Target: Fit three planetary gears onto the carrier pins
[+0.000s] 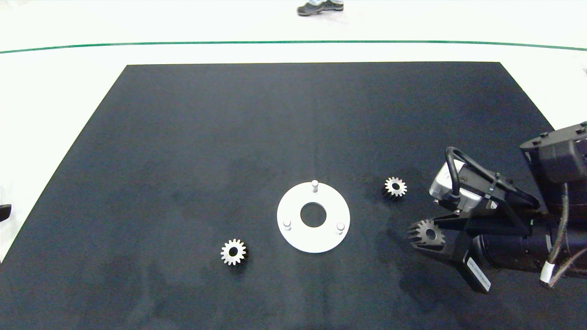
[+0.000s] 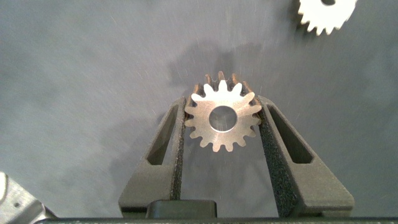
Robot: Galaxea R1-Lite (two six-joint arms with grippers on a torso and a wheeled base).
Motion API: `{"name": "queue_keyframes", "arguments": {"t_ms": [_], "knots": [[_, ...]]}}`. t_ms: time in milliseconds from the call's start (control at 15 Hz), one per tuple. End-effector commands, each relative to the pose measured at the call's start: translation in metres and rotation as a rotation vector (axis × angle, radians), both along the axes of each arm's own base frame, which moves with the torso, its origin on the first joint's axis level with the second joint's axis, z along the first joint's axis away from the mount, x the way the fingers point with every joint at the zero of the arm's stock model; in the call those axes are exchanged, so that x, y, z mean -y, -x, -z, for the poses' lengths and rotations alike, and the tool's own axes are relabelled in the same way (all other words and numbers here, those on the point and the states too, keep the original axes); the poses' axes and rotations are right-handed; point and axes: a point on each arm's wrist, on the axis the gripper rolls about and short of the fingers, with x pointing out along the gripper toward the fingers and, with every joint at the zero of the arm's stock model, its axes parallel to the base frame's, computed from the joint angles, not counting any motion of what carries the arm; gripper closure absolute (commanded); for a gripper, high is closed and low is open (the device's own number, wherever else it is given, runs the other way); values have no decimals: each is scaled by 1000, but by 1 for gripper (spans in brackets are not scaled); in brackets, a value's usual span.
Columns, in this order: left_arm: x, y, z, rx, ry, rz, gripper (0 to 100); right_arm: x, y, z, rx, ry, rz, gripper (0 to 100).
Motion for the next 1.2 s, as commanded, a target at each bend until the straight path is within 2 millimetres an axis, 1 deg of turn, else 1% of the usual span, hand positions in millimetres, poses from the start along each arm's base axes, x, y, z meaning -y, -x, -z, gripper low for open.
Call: {"name": "queue_keyframes", "arguments": {"t_ms": [67,400,533,667,933,1200], "knots": [[0,2,0,-3,-5,1,0,-16,-4,-19,39,-20,-46,75],[0,0,3,-15,-15,8,0,-43,-31,-14,18,-10,-67,75],[0,0,3,-19,-19,10,0,-57,-34,-16,13,-27,-81,75],[0,1,3,-17,-16,12,0,-65,-36,-17,11,-30,-96,75],[2,3,6,-16,-14,53,0,-73,-34,-28,-17,-9,-121,75],[3,4,5,-15,-15,59,0,-86,-48,-22,-47,25,-116,75]]}}
